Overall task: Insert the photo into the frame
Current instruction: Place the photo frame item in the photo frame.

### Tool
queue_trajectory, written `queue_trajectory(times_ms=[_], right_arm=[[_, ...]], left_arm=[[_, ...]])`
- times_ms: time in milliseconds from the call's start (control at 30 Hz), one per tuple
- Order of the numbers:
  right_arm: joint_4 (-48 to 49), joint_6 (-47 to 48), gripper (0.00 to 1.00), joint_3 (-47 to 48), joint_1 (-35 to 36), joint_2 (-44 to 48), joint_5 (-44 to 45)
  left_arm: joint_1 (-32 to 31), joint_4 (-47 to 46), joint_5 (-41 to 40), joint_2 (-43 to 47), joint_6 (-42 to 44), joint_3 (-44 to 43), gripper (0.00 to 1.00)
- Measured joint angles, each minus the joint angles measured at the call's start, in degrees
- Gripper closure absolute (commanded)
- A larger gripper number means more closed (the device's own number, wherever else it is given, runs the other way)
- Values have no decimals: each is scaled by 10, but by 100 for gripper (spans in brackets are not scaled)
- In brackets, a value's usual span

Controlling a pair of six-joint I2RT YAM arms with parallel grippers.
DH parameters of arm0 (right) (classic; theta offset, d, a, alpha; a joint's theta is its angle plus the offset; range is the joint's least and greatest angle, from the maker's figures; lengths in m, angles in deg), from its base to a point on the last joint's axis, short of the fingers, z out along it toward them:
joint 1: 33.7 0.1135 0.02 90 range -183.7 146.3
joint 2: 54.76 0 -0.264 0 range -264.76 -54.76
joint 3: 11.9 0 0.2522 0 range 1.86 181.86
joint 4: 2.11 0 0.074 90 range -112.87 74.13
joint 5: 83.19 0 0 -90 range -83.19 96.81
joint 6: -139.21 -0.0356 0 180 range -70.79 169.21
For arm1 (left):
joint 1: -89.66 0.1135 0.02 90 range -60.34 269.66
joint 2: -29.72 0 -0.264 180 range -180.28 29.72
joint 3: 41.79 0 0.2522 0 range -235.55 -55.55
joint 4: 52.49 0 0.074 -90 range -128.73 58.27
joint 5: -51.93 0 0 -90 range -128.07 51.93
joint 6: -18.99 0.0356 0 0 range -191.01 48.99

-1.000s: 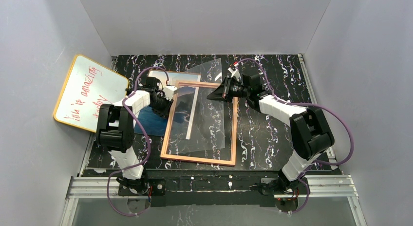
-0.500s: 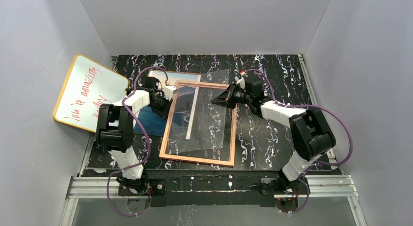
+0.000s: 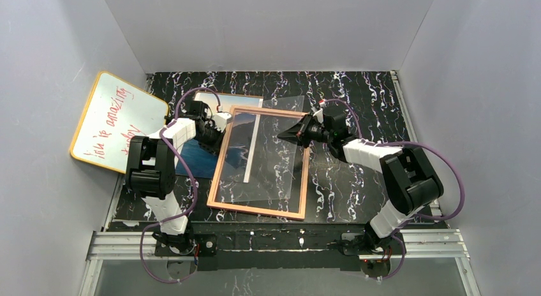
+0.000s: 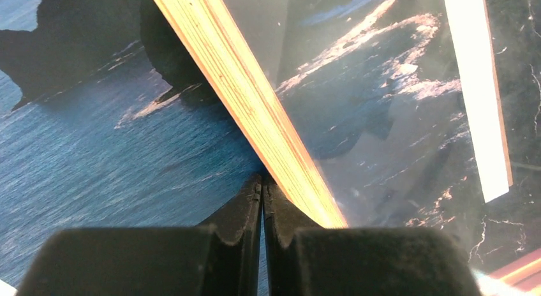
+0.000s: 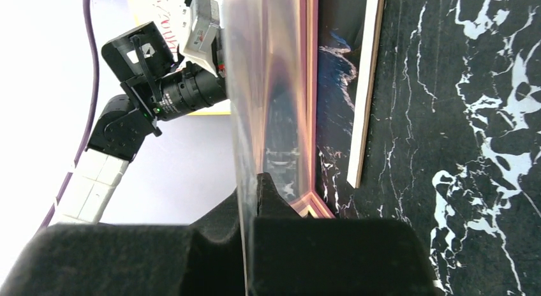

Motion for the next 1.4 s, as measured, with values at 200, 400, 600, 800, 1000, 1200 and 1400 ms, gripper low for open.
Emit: queue_trajectory(times_ms=[200,400,600,800,1000,1200,1400], right_arm=[[6,-9,99,3,3,15,-6],[7,-9,99,49,3,25,-29],[35,-11,99,58,3,47,-42],[46,0,99,38,-1,22,-41],[47,22,99,-9,-16,-48,-40],[31,55,99,-19,-33,-60,-42],[30,75,99,-19,-43,-62,-43]], left_arm=[[12,37,34,-17,0,-22,100],[67,82,61,-49,-2,-68,100],[122,90,51,-56,-6,-93,100],[122,89,42,-56,-9,-94,100],[120,87,42,-56,-7,-81,100],[115,84,48,-52,-3,-70,100],[89,82,53,-50,-4,-64,100]])
